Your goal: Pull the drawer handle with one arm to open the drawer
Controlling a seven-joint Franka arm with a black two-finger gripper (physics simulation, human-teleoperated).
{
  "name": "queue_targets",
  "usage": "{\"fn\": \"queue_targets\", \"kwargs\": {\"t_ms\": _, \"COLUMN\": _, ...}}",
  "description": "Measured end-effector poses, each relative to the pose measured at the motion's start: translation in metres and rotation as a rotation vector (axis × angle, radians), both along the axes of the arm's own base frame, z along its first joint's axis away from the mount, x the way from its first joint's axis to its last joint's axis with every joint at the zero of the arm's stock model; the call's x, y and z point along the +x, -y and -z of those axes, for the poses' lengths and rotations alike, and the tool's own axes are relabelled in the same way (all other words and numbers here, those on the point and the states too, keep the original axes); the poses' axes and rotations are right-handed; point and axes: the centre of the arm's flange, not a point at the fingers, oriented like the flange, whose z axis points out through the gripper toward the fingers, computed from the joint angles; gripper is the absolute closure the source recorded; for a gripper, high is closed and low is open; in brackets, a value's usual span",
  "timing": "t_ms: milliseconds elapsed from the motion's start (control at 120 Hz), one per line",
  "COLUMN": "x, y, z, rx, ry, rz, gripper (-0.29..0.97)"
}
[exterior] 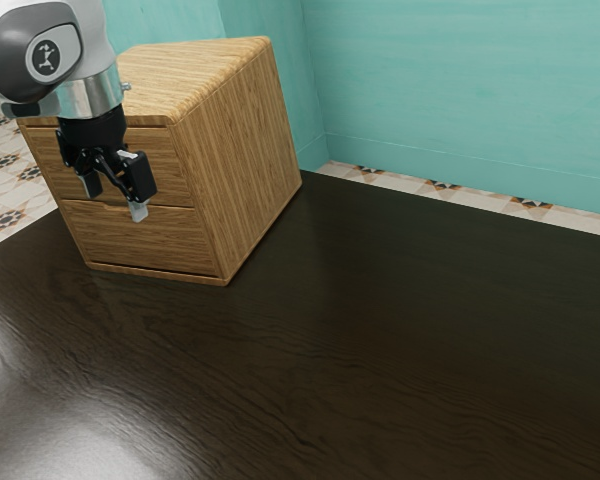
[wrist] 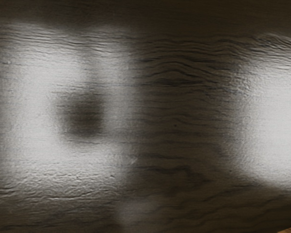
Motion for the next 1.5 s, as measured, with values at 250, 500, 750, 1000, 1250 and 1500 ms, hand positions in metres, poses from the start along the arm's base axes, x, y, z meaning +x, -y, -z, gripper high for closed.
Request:
{"fn": "queue_targets", "kwargs": {"t_ms": 250, "x": -0.048, "y": 0.018, "z": -0.088, "rx": 0.009, "ry": 0.171, "rz": 0.036, "gripper": 0.0}}
{"fn": "queue_targets", "kwargs": {"t_ms": 500, "x": -0.085, "y": 0.121, "z": -0.109, "rx": -0.038, "ry": 0.111, "rz": 0.245, "gripper": 0.0}}
{"fn": "queue_targets", "kwargs": {"t_ms": 750, "x": -0.087, "y": 0.18, "z": -0.099, "rx": -0.062, "ry": 0.04, "rz": 0.392, "gripper": 0.0}}
{"fn": "queue_targets", "kwargs": {"t_ms": 1000, "x": -0.195, "y": 0.158, "z": -0.013, "rx": 0.063, "ry": -0.015, "rz": 0.517, "gripper": 0.0}}
{"fn": "queue_targets", "kwargs": {"t_ms": 1250, "x": -0.158, "y": 0.056, "z": -0.014, "rx": 0.238, "ry": 0.189, "rz": 0.413, "gripper": 0.0}}
{"fn": "queue_targets", "kwargs": {"t_ms": 1500, "x": -0.138, "y": 0.05, "z": 0.023, "rx": 0.129, "ry": 0.24, "rz": 0.452, "gripper": 0.0}}
